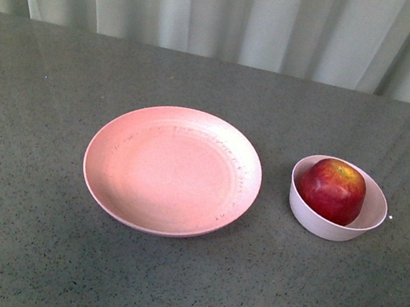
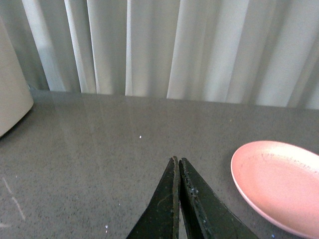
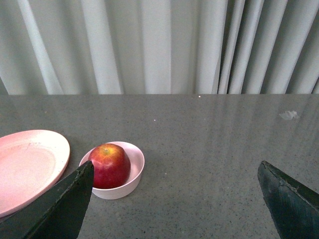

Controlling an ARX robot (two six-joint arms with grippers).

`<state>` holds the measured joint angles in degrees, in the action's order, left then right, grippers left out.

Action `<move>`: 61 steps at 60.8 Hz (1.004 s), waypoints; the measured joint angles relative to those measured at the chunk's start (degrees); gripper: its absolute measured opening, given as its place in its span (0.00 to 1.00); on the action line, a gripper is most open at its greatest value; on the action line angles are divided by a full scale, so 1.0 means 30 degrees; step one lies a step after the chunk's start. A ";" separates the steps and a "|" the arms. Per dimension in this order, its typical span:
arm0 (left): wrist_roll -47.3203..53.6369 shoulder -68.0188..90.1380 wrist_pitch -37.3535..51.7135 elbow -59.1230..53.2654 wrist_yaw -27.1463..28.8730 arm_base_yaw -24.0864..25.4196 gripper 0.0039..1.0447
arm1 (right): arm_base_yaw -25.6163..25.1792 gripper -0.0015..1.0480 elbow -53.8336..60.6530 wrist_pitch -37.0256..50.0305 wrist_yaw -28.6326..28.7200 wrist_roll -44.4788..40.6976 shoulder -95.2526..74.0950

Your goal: Move apple from plate to bowl

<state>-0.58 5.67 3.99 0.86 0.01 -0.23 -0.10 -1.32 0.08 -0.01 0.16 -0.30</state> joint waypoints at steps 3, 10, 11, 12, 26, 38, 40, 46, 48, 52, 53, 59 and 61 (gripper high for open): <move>0.0007 -0.1341 -0.1180 0.0000 0.0000 0.0000 0.01 | 0.0000 0.91 0.0000 0.0000 0.0000 0.0000 -0.0007; 0.0015 -0.1574 -0.1333 0.0000 0.0000 0.0015 0.01 | 0.0000 0.91 0.0000 0.0000 0.0015 -0.0007 0.0000; 0.0007 -0.1574 -0.1333 0.0000 0.0000 0.0015 0.01 | 0.0000 0.91 0.0000 0.0000 0.0007 -0.0007 0.0000; 0.0007 -0.1581 -0.1326 0.0000 0.0000 0.0015 0.01 | 0.0000 0.91 0.0000 0.0000 0.0007 -0.0007 0.0000; 0.0015 -0.1596 -0.1333 0.0000 0.0000 0.0015 0.01 | 0.0000 0.91 0.0000 0.0000 0.0000 -0.0007 0.0000; -0.0007 -0.1603 -0.1333 0.0000 0.0000 0.0015 0.03 | 0.0000 0.91 0.0000 0.0000 0.0000 0.0000 0.0000; 0.0007 -0.1603 -0.1333 0.0000 0.0000 0.0015 0.08 | 0.0000 0.91 0.0000 0.0000 0.0000 0.0000 0.0000; 0.0007 -0.1603 -0.1333 0.0000 0.0000 0.0015 0.23 | 0.0000 0.91 0.0000 0.0000 0.0000 0.0000 0.0000; 0.0007 -0.1603 -0.1333 0.0000 0.0000 0.0015 0.28 | 0.0000 0.91 0.0000 0.0000 0.0000 0.0000 0.0000; 0.0007 -0.1603 -0.1333 0.0000 0.0000 0.0015 0.40 | 0.0000 0.91 0.0000 0.0000 0.0000 0.0000 0.0000; 0.0007 -0.1603 -0.1333 0.0000 0.0000 0.0015 0.42 | 0.0000 0.91 0.0000 0.0000 0.0000 -0.0007 0.0000; 0.0007 -0.1603 -0.1333 0.0000 0.0000 0.0015 0.59 | 0.0000 0.91 0.0000 0.0000 0.0007 0.0000 0.0000; 0.0007 -0.1603 -0.1333 0.0000 0.0000 0.0015 0.64 | 0.0000 0.91 0.0000 0.0000 0.0007 0.0000 0.0000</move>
<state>-0.56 0.86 -0.01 0.86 0.01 -0.19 -0.10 -1.32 0.08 0.01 0.16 -0.30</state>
